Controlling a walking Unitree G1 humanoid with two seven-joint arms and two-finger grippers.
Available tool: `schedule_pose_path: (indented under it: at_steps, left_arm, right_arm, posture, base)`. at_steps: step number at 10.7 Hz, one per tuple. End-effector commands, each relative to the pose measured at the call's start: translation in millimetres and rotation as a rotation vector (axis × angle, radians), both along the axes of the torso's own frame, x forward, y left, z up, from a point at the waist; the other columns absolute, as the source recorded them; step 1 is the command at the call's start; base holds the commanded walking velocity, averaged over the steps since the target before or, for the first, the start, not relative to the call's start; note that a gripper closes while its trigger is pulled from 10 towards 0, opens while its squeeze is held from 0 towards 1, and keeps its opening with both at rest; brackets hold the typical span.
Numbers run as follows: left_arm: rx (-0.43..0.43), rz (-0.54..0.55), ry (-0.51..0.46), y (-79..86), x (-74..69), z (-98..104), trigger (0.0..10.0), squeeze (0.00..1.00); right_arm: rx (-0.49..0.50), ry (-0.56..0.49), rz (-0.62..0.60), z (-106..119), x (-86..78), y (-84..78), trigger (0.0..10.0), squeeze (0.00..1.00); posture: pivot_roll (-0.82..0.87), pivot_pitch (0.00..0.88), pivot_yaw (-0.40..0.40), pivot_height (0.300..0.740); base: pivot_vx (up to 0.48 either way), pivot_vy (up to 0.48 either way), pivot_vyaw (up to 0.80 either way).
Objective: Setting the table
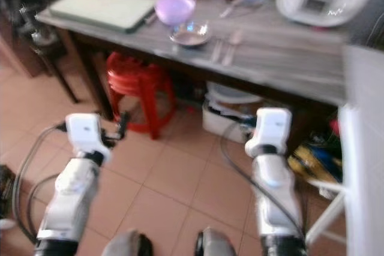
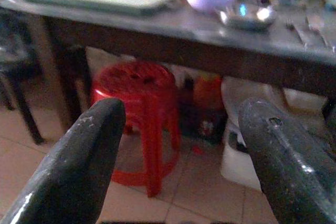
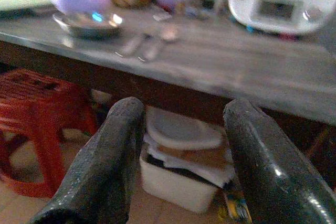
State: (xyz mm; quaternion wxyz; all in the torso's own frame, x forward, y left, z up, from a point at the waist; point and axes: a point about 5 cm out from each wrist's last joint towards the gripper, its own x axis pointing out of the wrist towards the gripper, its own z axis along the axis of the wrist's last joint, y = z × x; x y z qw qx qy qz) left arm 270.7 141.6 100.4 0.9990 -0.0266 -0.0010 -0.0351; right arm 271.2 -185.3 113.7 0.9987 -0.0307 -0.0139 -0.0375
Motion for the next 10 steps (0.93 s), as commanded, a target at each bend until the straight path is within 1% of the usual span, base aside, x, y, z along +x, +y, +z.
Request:
schedule_pose_path:
  at_steps: [1,2,3,5,7,10]
  left_arm:
    - [-0.003,-0.017,0.013,-1.0,-4.0,-3.7,10.0,0.0]
    - [-0.03,-0.068,0.012,-5.8,-9.8,-5.4,10.0,0.0]
    - [-0.029,-0.096,0.017,-9.4,-11.9,-7.2,10.0,0.0]
    - [-0.056,-0.116,0.002,-11.3,-13.0,-4.1,10.0,0.0]
    - [-0.068,-0.136,0.002,-12.7,-13.7,-3.9,10.0,0.0]
    - [-0.076,-0.146,-0.002,-14.0,-12.1,-2.9,10.0,0.0]
  right_arm:
    - [0.027,-0.043,0.025,10.0,2.2,3.3,10.0,0.0]
    - [0.015,-0.058,0.049,14.7,1.1,6.1,10.0,0.0]
    - [0.018,-0.033,0.041,11.4,1.8,7.0,10.0,0.0]
    - [0.014,-0.04,0.05,14.0,1.9,9.3,10.0,0.0]
    - [0.001,-0.058,0.06,19.5,6.6,8.8,10.0,0.0]
    - [-0.001,-0.063,0.06,21.4,9.5,7.9,10.0,0.0]
  posture:
    - [-0.08,0.037,0.02,0.74]
    - [-0.08,0.055,0.02,0.74]
    - [-0.08,0.063,0.021,0.74]
    - [-0.08,0.064,0.023,0.74]
    - [-0.09,0.065,0.029,0.74]
    - [-0.09,0.064,0.03,0.74]
  base:
    - [0.0,0.0,0.0]
    - [0.0,0.0,0.0]
    - [0.0,0.0,-0.8]
    - [0.0,0.0,-0.8]
    - [0.0,-0.249,-0.8]
    - [0.0,-0.272,0.0]
